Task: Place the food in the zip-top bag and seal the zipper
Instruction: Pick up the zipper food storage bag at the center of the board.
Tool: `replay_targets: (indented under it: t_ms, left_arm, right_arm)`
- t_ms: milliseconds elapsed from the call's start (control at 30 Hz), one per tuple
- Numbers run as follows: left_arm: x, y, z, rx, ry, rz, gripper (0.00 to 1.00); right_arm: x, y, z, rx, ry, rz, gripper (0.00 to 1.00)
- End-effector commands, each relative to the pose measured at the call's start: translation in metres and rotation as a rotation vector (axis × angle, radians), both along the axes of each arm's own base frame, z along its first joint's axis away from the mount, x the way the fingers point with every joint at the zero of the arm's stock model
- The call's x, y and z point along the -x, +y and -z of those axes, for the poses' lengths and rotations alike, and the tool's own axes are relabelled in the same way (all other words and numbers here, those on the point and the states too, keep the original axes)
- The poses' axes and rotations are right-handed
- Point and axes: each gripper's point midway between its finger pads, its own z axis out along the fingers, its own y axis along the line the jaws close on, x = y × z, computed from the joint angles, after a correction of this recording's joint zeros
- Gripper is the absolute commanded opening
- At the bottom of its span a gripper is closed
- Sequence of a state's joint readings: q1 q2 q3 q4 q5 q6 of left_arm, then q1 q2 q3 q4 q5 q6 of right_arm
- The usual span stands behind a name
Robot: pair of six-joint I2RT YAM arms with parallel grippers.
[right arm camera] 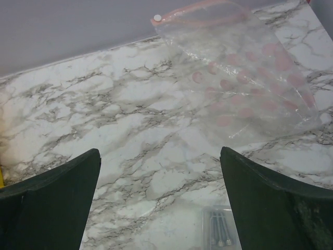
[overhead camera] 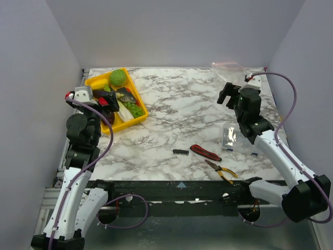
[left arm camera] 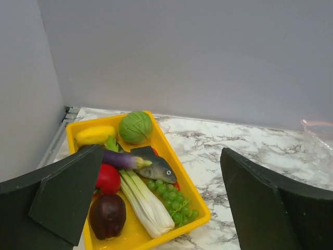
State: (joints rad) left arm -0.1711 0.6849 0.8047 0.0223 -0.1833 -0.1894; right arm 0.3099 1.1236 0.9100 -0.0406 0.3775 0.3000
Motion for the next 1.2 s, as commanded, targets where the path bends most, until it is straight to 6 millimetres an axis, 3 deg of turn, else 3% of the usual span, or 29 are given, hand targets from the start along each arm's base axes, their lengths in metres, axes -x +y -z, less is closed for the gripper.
replay_targets:
  t_ms: [0, 233, 500, 733, 900, 1067, 1167]
  left_arm:
    - [-0.004, -0.012, -0.005, -0.014, -0.003, 0.068, 0.99]
    - [-0.008, -0.024, 0.014, -0.010, 0.033, 0.126, 0.99]
    - [-0.003, -0.045, 0.019, -0.062, 0.057, 0.209, 0.98]
    - [0.006, -0.062, 0.017, -0.100, 0.037, 0.262, 0.99]
    - [0.011, -0.072, 0.017, -0.099, 0.033, 0.298, 0.99]
    - [0.014, -0.081, 0.015, -0.075, 0.031, 0.342, 0.99]
    - [0.015, -0.084, 0.014, -0.056, 0.030, 0.355, 0.99]
  right_arm:
    - [-0.004, 0.007, -0.004, -0.033, 0.002, 0.000, 1.00]
    - [-0.021, 0.007, 0.019, -0.028, 0.096, 0.055, 1.00]
    - [-0.056, -0.012, 0.029, -0.074, 0.091, 0.295, 1.00]
    - [-0.116, -0.007, 0.033, -0.041, 0.055, 0.366, 1.00]
    - [-0.172, 0.004, 0.042, 0.131, 0.046, 0.314, 1.00]
    - [-0.217, 0.014, 0.064, 0.340, 0.059, 0.216, 1.00]
    - [-0.238, 0.010, 0.083, 0.460, 0.086, 0.234, 1.00]
